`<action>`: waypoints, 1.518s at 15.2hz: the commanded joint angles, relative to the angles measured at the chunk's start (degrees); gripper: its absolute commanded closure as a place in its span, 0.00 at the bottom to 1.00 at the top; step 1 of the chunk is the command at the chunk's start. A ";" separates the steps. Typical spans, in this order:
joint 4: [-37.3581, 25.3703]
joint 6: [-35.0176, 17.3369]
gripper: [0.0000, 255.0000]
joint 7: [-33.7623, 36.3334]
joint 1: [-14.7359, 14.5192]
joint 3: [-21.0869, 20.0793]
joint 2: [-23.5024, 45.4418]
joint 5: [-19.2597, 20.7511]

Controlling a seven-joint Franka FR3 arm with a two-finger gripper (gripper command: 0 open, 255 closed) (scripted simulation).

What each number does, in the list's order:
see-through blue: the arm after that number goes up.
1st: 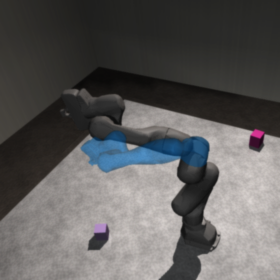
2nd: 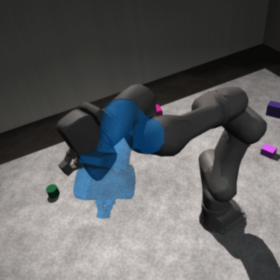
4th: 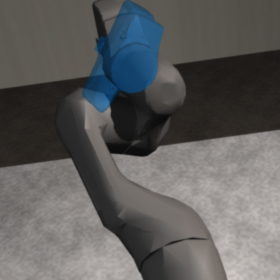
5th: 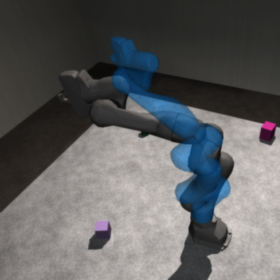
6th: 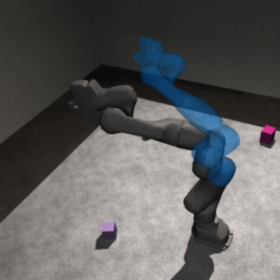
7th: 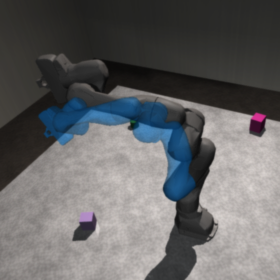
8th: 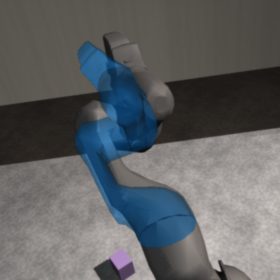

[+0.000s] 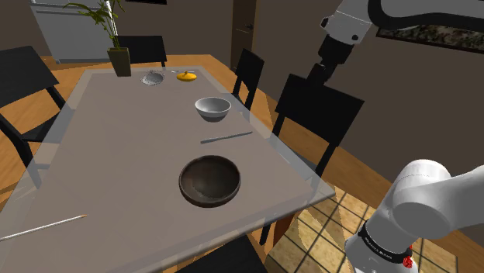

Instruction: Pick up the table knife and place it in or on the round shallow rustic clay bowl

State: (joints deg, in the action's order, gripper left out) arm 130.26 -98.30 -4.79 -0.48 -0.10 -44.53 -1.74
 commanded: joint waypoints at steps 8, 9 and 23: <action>-0.86 -9.96 0.00 -15.82 -3.70 6.29 12.25 0.60; -1.38 -11.19 0.00 -18.10 -4.25 7.08 14.25 0.44; -17.47 -20.93 0.00 -50.10 -10.02 13.11 45.28 -7.54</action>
State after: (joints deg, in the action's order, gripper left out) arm 114.14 -118.81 -52.38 -10.33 12.95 -1.47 -8.51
